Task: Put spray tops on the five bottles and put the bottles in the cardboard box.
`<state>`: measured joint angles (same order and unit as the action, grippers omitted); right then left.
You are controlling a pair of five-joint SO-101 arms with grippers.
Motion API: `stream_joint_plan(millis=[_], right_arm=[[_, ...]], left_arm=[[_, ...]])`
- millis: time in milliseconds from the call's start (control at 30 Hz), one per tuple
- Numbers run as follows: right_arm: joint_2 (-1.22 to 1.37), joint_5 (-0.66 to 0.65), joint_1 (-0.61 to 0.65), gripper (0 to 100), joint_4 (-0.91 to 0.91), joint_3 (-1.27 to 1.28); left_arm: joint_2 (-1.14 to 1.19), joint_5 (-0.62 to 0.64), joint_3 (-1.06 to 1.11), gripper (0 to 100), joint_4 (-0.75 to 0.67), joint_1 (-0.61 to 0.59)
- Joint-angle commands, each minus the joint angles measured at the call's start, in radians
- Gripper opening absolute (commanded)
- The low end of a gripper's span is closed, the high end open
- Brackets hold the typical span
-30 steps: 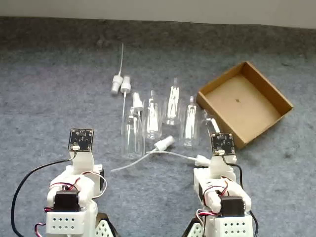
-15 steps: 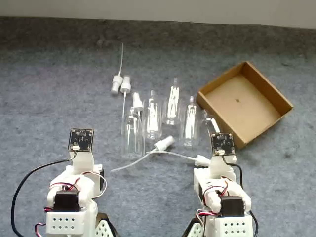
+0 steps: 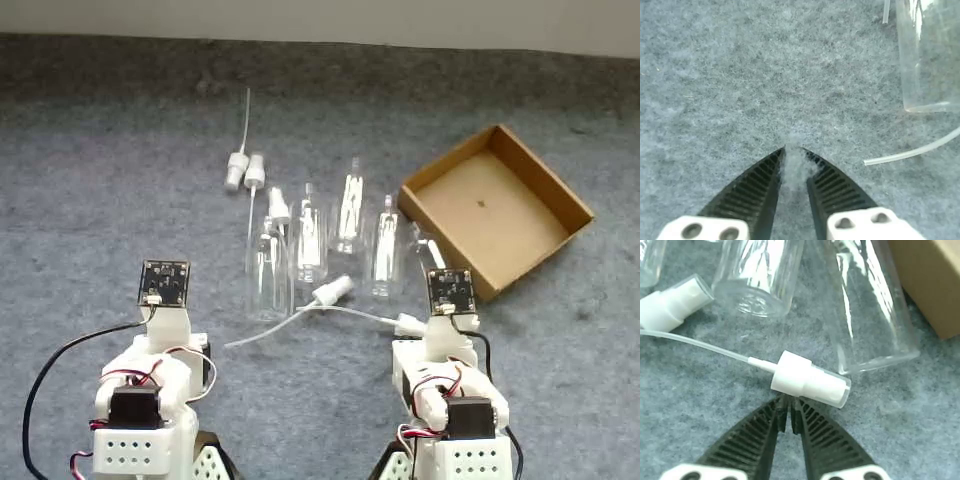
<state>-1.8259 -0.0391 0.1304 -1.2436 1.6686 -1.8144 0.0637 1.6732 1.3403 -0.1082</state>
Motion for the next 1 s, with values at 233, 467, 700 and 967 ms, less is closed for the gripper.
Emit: stream_joint_plan(millis=[233, 467, 700, 967], right_arm=[[-0.012, 0.005, 0.008, 0.5, -0.007, 0.124], [-0.012, 0.006, 0.008, 0.5, -0.007, 0.124], [-0.012, 0.005, 0.008, 0.5, -0.005, 0.124], [-0.012, 0.005, -0.010, 0.5, 0.120, 0.119]], left_arm=[[-0.005, -0.006, 0.022, 0, 0.003, 0.021], [-0.005, -0.006, 0.022, 0, 0.003, 0.021], [-0.005, -0.006, 0.022, 0, 0.003, 0.021], [-0.005, -0.006, 0.022, 0, 0.003, 0.021]])
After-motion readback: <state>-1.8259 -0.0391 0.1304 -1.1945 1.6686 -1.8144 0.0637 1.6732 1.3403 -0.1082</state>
